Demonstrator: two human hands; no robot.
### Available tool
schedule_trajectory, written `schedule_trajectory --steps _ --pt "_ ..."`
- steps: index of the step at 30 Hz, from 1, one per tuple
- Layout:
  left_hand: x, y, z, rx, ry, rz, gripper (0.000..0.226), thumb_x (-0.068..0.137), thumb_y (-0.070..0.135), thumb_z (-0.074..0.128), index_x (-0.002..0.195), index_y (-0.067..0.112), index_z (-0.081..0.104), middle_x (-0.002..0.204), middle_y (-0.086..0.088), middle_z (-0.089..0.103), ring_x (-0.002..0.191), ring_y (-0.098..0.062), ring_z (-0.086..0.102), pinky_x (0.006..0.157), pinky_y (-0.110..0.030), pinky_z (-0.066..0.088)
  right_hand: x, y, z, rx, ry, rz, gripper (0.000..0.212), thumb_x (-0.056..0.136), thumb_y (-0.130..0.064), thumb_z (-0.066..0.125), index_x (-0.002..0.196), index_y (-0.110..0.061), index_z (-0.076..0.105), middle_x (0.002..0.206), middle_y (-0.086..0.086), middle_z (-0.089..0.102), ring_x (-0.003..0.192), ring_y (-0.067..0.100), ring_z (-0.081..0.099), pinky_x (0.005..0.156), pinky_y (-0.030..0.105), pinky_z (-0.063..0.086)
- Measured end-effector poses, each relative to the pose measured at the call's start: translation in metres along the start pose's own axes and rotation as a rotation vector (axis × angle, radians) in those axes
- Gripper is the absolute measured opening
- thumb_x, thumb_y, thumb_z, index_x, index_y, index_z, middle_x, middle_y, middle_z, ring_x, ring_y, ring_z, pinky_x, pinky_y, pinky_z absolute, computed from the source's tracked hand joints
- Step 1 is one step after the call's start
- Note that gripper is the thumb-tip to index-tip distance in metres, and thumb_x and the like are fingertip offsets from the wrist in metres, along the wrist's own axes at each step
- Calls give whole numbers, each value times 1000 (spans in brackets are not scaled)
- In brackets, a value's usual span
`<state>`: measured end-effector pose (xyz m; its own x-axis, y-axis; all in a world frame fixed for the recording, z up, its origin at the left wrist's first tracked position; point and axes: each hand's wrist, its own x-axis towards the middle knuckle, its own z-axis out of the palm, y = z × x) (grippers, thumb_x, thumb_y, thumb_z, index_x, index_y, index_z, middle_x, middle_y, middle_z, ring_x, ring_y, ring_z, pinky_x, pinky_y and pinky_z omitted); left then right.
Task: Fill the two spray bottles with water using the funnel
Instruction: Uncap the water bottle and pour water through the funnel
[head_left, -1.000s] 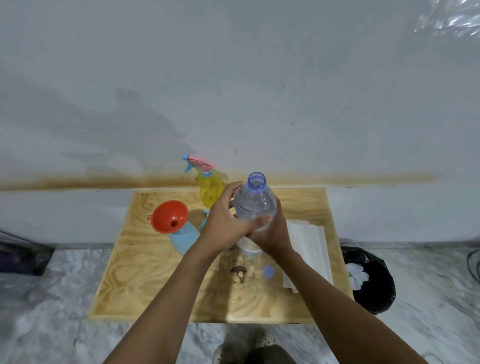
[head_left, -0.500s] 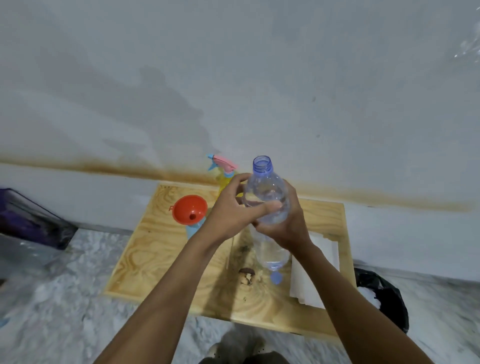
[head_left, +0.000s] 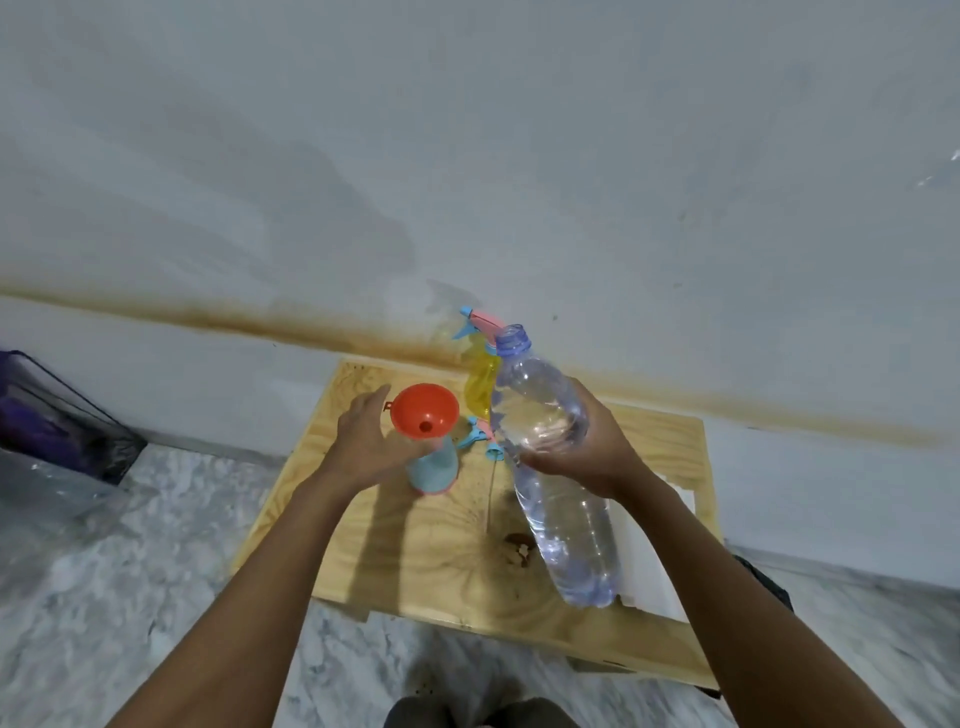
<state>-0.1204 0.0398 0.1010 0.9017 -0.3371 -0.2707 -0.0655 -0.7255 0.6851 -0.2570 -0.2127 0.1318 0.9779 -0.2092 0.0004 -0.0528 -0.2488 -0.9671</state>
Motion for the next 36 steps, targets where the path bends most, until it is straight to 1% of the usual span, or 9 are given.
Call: schedule_trajectory --steps 3,6,7,9,12,17,25,32,36 --pt "11 -11 0 -72 -5 -23 101 75 57 80 156 23 29 160 -7 29 147 -28 30 116 -49 34 -2 1 8 -53 -44 52 85 58 -33 94 133 -34 54 122 -7 69 109 12 69 90 34 57" --pt "18 -16 -1 -292 73 -43 65 93 48 65 148 19 45 134 -5 55 107 -18 59 85 -28 48 -5 5 15 -95 -67 93 82 62 -28 93 134 -29 54 120 -3 70 102 17 71 88 37 58" --pt "19 -16 -1 -335 101 -44 54 97 43 61 143 17 51 124 -3 59 92 -10 60 73 -21 46 -6 7 17 -136 -69 86 81 65 -25 93 135 -26 54 120 -4 70 105 15 70 88 33 57" --pt "21 -16 0 -382 143 -31 37 100 34 58 131 14 62 112 -3 65 80 -2 57 62 -14 41 -8 9 21 -189 -67 94 77 66 -22 91 134 -23 55 118 -6 70 107 10 68 87 25 55" --pt "26 -19 4 -465 151 -9 19 100 25 59 108 14 72 100 -6 73 79 -13 61 67 -19 46 -9 10 26 -238 -80 123 77 66 -26 90 134 -28 55 118 -11 69 106 7 67 86 27 55" --pt "31 -24 7 -580 153 -54 10 96 24 65 92 20 73 87 -4 74 72 -17 62 77 -35 53 -8 9 31 -314 -124 165 75 70 -28 89 134 -42 53 123 -20 66 110 -2 63 93 27 52" --pt "32 -25 7 -729 98 -166 18 95 26 68 84 14 75 76 -1 74 65 -17 62 73 -34 57 -1 0 40 -389 -213 197 73 74 -27 85 118 -71 47 114 -36 64 109 -7 61 91 18 49" --pt "32 -27 5 -751 74 -179 18 93 25 69 85 10 75 69 1 74 63 -16 60 71 -32 56 4 -6 46 -384 -240 243 73 72 -29 85 123 -64 45 113 -35 63 106 -13 59 88 14 47" --pt "29 -24 5 -767 90 -179 12 93 19 70 90 8 76 70 -2 73 61 -13 60 69 -31 56 4 -7 46 -398 -240 256 76 73 -27 86 117 -72 44 114 -33 64 106 -12 60 86 12 48"
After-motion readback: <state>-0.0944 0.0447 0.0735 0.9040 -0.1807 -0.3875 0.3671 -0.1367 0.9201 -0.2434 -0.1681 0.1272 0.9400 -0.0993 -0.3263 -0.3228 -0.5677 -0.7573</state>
